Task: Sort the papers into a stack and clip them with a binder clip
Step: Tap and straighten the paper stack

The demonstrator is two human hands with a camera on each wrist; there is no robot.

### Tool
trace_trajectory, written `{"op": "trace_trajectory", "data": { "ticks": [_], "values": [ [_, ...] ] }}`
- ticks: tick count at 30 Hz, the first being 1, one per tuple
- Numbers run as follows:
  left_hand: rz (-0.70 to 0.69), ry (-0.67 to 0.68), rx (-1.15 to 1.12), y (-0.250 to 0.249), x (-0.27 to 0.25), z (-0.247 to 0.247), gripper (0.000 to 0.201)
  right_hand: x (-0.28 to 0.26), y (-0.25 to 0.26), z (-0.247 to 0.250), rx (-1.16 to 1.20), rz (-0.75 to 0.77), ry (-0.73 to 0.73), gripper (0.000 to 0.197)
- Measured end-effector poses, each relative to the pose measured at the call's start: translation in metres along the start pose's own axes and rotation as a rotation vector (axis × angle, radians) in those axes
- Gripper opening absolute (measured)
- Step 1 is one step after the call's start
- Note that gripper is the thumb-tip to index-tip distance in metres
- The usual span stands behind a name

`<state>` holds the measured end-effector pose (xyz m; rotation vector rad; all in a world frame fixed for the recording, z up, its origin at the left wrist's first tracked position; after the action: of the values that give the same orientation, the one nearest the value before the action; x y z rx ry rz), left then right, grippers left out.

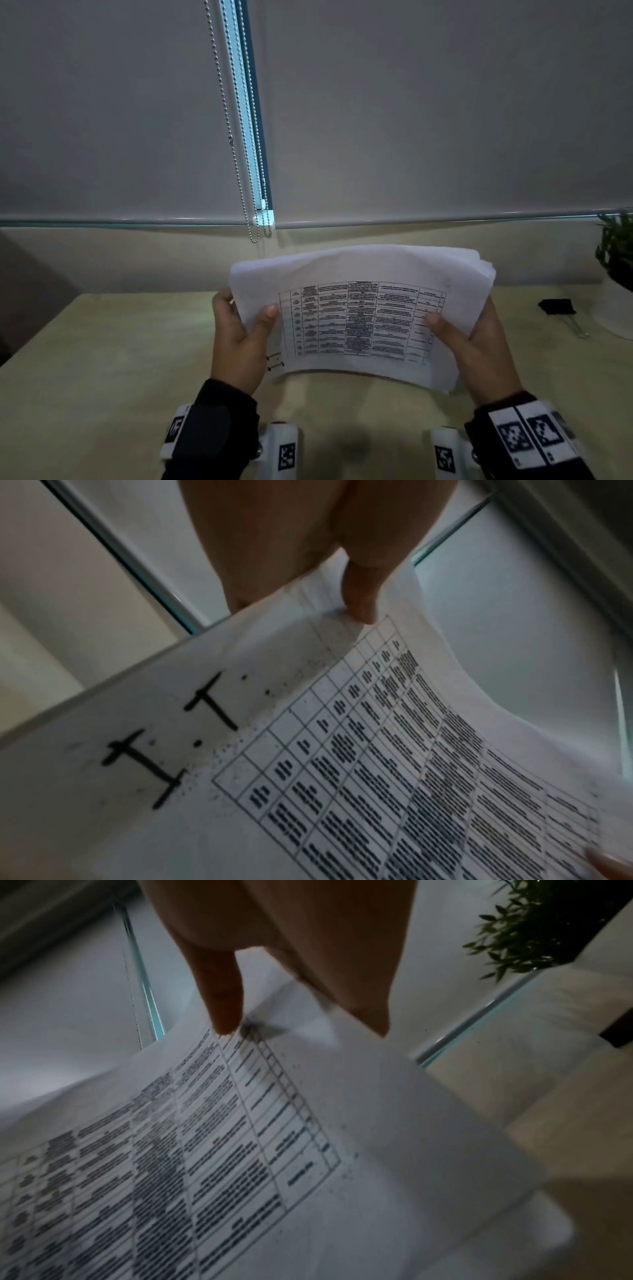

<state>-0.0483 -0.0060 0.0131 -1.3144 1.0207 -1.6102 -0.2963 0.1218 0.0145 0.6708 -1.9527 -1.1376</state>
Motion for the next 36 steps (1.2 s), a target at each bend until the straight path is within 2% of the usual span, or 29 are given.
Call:
{"op": "trace_trajectory", "data": {
  "ticks": [3, 6, 8, 10, 11, 13, 15, 17, 18, 19, 20, 23, 28, 33, 36],
  "values": [
    [0.014, 0.059, -0.026, 0.007, 0.003, 0.009, 0.051, 0.0, -0.001, 0.006, 0.001, 0.009, 0.037, 0.055],
    [-0.04, 0.072, -0.017, 0.007, 0.003, 0.009, 0.032, -0.001, 0.003, -0.003, -0.049, 0.096, 0.031, 0.054],
    [-0.086, 0.034, -0.048, -0.002, 0.006, 0.01, 0.03, 0.001, 0.011, -0.007, -0.061, 0.173, 0.049, 0.048],
    [-0.144, 0.004, -0.14, -0.012, 0.012, 0.019, 0.027, 0.002, 0.02, -0.003, -0.057, 0.188, 0.112, 0.043],
    [-0.167, -0.018, -0.172, -0.016, 0.015, 0.024, 0.033, 0.003, 0.025, -0.001, -0.061, 0.16, 0.162, 0.044],
    [-0.18, -0.028, -0.181, -0.024, 0.02, 0.037, 0.058, 0.003, 0.027, 0.002, -0.064, 0.045, 0.228, 0.037],
    [-0.173, -0.02, -0.197, -0.032, 0.021, 0.045, 0.058, -0.001, 0.021, 0.005, -0.105, -0.062, 0.261, 0.037],
    [-0.166, -0.012, -0.191, -0.037, 0.021, 0.044, 0.053, -0.003, 0.018, 0.007, -0.122, -0.141, 0.263, 0.014],
    [-0.169, -0.024, -0.181, -0.038, 0.02, 0.042, 0.051, -0.006, 0.015, 0.009, -0.122, -0.138, 0.273, 0.027],
    [-0.172, -0.036, -0.17, -0.039, 0.018, 0.038, 0.049, -0.007, 0.012, 0.01, -0.155, -0.128, 0.298, 0.049],
    [-0.167, -0.049, -0.157, -0.038, 0.018, 0.034, 0.046, -0.007, 0.013, 0.009, -0.163, -0.12, 0.267, 0.058],
    [-0.148, -0.063, -0.091, -0.034, 0.013, 0.018, 0.029, -0.005, 0.016, 0.004, -0.077, -0.065, 0.165, 0.032],
    [-0.103, -0.108, -0.035, -0.02, -0.006, -0.018, 0.031, -0.004, 0.009, -0.004, -0.139, 0.006, -0.101, 0.035],
    [-0.037, -0.034, 0.026, -0.006, -0.019, -0.036, 0.032, -0.014, 0.002, -0.016, -0.128, -0.037, -0.138, 0.044],
    [-0.023, -0.062, 0.002, -0.001, -0.012, -0.024, 0.034, -0.011, 0.012, -0.013, -0.059, -0.035, -0.171, 0.05]
  ]
}}
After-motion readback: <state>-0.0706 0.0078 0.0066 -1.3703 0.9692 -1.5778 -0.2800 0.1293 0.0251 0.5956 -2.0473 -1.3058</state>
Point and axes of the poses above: each hand's wrist, its own x-axis towards the middle knuckle, its own z-axis out of the back of the hand, y = z × x, the point moved 1 cm from there along x, towards the middle knuckle, and after that the axes turned 14 degrees about x, right-handed, at the moved point
